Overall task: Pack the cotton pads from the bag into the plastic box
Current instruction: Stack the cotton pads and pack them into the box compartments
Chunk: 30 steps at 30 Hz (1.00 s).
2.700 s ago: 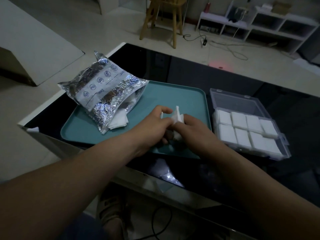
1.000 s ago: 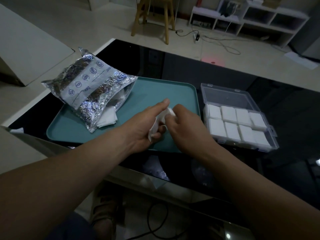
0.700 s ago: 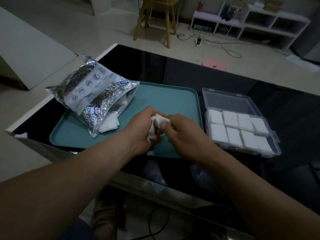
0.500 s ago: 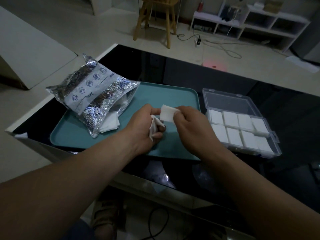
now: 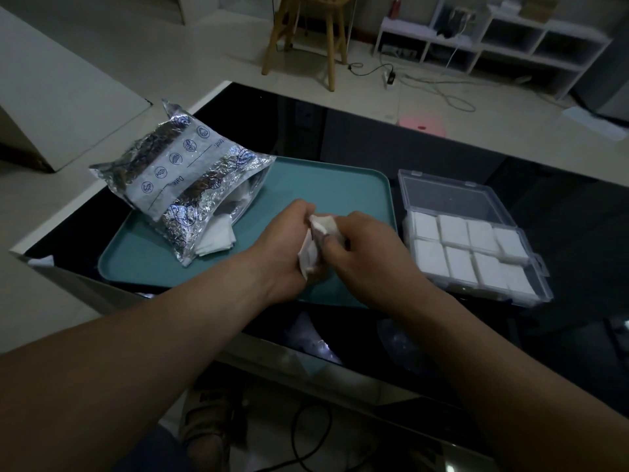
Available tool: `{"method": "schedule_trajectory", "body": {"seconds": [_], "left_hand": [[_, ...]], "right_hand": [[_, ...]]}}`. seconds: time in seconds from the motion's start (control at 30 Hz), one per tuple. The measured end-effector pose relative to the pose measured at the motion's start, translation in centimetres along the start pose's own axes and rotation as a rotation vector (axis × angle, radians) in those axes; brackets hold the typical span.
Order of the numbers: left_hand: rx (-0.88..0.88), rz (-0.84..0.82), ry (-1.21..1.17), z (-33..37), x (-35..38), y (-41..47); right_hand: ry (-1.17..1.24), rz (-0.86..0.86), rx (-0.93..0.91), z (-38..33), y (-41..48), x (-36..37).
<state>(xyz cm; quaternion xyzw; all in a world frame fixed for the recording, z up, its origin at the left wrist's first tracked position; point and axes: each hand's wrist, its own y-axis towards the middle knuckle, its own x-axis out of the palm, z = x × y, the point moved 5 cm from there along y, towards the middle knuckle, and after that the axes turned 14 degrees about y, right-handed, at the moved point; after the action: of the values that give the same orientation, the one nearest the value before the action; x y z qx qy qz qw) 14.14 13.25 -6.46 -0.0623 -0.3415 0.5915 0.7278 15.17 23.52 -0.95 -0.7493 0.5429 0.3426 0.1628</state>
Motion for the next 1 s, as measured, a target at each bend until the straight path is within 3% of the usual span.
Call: {"method": "schedule_trajectory", "body": {"seconds": [0.13, 0.2, 0.37, 0.73, 0.9, 1.0], "left_hand": [[-0.054, 0.052, -0.134, 0.0, -0.8, -0.7], [-0.074, 0.088, -0.223, 0.1, -1.1, -1.1], [-0.061, 0.184, -0.252, 0.7, -1.1, -1.4], [-0.086, 0.236, -0.259, 0.8, -1.3, -1.5], [-0.039, 0.169, -0.276, 1.3, -0.3, -1.3], [0.069, 0.145, -0.193, 1.7, 0.4, -1.0]], "right_hand": [[0.155, 0.18, 0.133, 0.8, 0.2, -1.5], [0.136, 0.206, 0.109, 0.5, 0.1, -1.8], [-0.209, 0.191, -0.091, -0.8, -0.3, -0.7], [-0.037, -0.348, -0.093, -0.7, -0.3, 1.0], [0.003, -0.184, -0.089, -0.4, 0.4, 0.6], [0.134, -0.021, 0.093, 1.2, 1.0, -0.3]]}}
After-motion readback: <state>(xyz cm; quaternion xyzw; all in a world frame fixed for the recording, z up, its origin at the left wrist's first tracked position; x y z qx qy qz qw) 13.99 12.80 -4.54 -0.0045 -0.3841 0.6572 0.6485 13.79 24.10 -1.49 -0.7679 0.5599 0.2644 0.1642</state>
